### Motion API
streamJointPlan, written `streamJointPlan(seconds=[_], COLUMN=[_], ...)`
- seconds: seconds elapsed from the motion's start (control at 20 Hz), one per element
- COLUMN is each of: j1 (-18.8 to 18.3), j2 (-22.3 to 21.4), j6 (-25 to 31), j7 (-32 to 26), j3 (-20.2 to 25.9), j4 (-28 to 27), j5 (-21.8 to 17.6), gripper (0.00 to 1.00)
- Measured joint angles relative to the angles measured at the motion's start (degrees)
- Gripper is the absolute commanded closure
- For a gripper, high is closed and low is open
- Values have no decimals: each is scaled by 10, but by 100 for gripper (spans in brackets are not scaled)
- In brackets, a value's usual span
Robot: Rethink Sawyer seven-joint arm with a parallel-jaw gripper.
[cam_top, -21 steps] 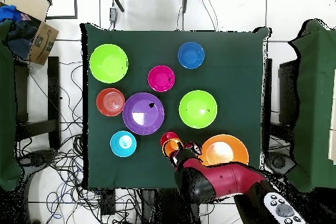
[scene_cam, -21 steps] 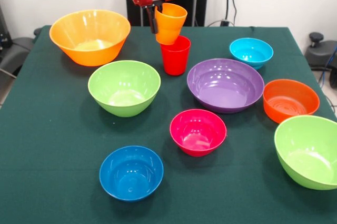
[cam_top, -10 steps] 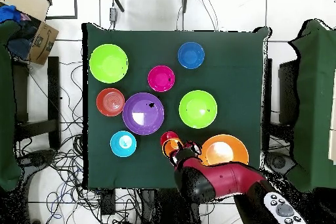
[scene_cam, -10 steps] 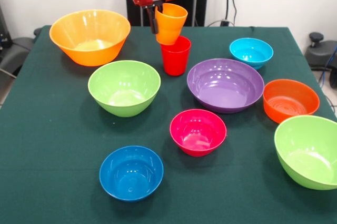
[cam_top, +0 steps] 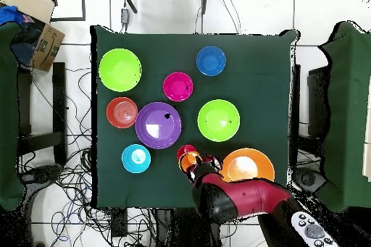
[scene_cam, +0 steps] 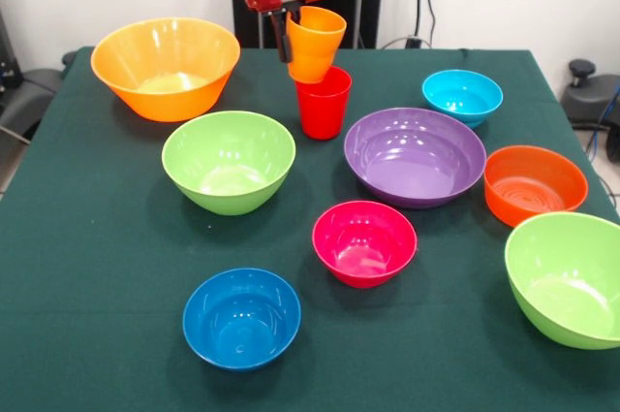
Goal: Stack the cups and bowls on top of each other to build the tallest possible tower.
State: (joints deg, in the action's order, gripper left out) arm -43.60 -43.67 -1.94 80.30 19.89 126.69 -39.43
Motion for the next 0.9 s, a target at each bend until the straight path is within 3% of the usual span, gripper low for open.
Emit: streamJointPlan(seconds=[0.9], j1=[14], j2=[-3], j6=[0], j7=[0], j3=[0], j4=[0], j5=[11], gripper=[100])
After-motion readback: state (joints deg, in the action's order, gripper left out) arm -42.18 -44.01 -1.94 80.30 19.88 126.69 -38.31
